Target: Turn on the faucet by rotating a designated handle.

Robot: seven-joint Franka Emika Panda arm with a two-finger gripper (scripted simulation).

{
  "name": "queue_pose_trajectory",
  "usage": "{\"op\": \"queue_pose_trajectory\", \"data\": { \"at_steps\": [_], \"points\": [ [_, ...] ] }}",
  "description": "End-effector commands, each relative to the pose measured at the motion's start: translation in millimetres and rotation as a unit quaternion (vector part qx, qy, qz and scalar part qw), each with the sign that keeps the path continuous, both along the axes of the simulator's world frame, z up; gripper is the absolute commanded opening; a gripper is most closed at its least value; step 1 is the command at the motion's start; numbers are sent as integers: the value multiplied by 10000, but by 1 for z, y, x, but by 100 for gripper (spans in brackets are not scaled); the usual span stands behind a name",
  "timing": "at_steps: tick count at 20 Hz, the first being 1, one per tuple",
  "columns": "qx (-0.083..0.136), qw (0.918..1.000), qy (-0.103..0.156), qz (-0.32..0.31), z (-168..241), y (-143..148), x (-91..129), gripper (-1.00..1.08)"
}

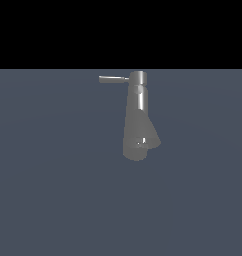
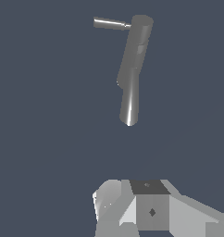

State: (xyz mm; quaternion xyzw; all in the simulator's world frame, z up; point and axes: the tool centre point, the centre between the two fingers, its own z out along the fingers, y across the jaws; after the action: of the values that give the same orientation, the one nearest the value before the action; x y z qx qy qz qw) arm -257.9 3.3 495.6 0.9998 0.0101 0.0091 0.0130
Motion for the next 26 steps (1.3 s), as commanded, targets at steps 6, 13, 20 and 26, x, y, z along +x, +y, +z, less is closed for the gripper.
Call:
{"op": "queue_pose_trajectory", "data": {
  "at_steps": [6, 13, 20, 26],
  "points": [
    [16, 10000, 2, -74, 0, 0, 4, -100],
    [89, 9990, 14, -430, -2, 2, 22, -100],
    [206, 9938, 48, -1091, -8, 6, 57, -100],
    [307, 9827, 99, -1824, -19, 10, 94, -100]
  ]
}}
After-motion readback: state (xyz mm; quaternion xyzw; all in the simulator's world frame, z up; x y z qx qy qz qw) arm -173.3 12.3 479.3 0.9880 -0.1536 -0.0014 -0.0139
